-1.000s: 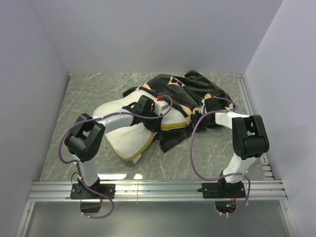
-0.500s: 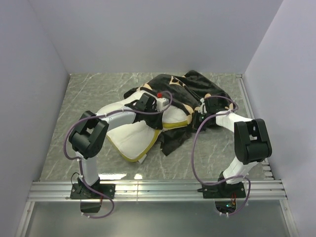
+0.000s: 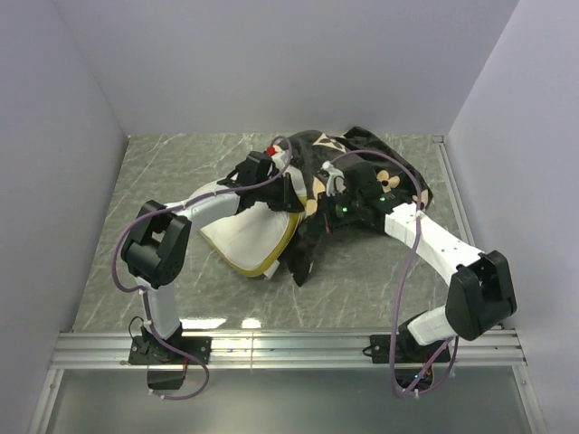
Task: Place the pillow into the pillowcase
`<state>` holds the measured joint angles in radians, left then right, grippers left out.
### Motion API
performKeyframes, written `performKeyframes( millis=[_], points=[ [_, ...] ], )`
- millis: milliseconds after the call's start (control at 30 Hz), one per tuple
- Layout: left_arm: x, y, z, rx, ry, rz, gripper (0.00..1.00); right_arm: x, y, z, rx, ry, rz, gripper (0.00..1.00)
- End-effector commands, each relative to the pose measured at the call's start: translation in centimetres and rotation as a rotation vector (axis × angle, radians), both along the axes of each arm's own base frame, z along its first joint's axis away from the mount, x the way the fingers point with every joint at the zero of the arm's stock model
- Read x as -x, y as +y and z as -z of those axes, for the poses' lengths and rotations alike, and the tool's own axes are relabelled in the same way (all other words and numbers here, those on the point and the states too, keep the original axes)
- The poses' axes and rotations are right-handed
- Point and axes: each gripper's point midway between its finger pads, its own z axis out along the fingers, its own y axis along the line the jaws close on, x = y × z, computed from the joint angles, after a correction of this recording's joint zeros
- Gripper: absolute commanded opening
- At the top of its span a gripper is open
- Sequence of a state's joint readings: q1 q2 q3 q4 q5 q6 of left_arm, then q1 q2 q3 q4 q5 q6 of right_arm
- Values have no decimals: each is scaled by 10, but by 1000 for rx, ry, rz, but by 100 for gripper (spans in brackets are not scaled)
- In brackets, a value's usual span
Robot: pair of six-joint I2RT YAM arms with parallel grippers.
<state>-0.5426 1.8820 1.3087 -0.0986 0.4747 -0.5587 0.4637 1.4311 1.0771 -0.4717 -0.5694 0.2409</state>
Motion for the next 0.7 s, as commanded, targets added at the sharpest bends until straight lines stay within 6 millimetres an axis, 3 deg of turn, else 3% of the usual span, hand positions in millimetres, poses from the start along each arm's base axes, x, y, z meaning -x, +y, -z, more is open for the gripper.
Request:
performKeyframes(
  millis=[0,167,233,333,400,500,600,633,667],
  points=[
    [-35,-20,-84,213,-155,-97,0,42,31,-30,-123,84,-196,0],
    [-46,-10,-93,261,-141,-179,0,66,49,-54,-218,112,-314,0],
    [-53,-2,-97,282,-124,-215,0,99,65,-70,-278,140,-432,0],
    [-69,13,-107,313,-125,-259,0,134,80,-88,-339,144,-554,0],
    [-68,17,-107,302,-133,-250,0,137,85,-100,-380,131,-581,0],
    [-45,20,-84,227,-134,-167,0,115,85,-106,-388,121,-517,0],
    [8,19,-36,132,-87,-1,0,74,68,-105,-406,124,-371,0],
    [28,14,-23,98,-66,59,0,68,63,-105,-405,130,-348,6],
    [49,16,-5,63,-40,112,0,59,54,-108,-405,121,-324,24]
  ],
)
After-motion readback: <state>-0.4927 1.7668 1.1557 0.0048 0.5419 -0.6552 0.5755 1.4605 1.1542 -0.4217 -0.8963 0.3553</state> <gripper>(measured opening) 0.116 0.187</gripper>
